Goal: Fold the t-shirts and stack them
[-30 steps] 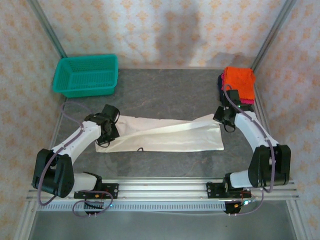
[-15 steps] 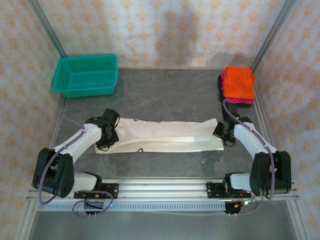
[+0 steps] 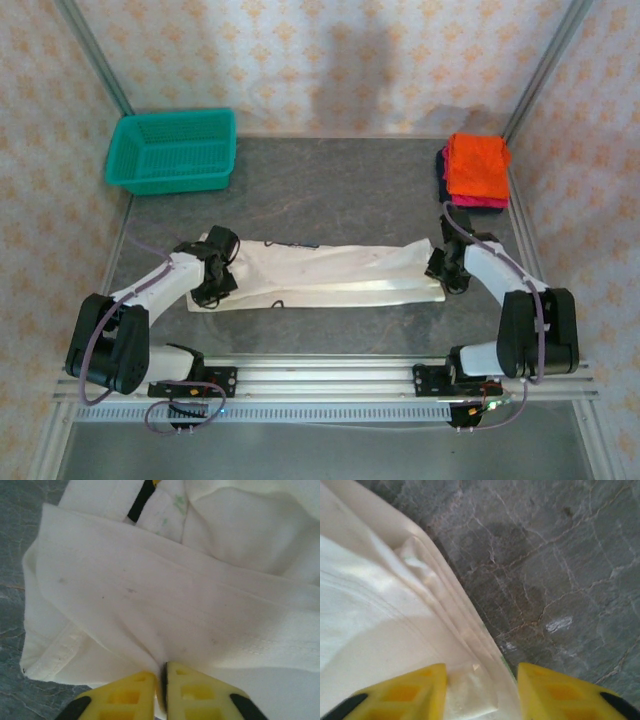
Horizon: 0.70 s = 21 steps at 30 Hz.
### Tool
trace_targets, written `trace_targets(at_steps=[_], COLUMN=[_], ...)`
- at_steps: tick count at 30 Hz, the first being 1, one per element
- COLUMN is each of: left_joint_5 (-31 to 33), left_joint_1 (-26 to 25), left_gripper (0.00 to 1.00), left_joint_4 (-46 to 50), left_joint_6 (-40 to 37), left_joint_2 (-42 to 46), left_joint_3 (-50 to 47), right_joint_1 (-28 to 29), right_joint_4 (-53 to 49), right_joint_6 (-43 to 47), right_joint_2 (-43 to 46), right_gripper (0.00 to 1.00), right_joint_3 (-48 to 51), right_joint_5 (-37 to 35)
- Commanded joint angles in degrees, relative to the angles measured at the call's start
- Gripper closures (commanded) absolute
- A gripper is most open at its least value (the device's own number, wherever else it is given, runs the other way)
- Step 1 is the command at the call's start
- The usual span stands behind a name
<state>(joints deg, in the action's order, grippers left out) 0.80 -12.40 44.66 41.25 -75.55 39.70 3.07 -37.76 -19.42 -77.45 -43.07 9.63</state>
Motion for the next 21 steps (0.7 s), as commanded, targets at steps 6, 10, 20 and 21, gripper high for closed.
trace_targets(at_steps=[6,10,20,21], left_joint_5=[2.5,0.7,8.0,10.1], left_joint_1=[-0.1,-0.1,0.2,0.7], left_gripper=[0.36,0.26,0.16,0.16], left_joint_4=[9.9,9.8,2.4,2.3], left_joint_6=[2.9,3.0,1.4,2.0], left_joint_2=[10.4,11.5,-10.3,-12.1], left_joint_3=[2.9,7.1,22.7,23.5], right_joint_1=[-0.3,-0.3,-0.3,-0.3], right_joint_4=[4.4,7.4,13.3,13.5], right_joint_6=[1.5,1.0,-0.2,-0.2], right_joint_2=[4.0,-2.7,-15.7,-16.4], right_gripper=[0.44,0.44,0.49,0.5], right_joint_3=[-4.4,-8.8,-14.2,-14.2], right_joint_5=[0.7,5.1,8.6,8.6])
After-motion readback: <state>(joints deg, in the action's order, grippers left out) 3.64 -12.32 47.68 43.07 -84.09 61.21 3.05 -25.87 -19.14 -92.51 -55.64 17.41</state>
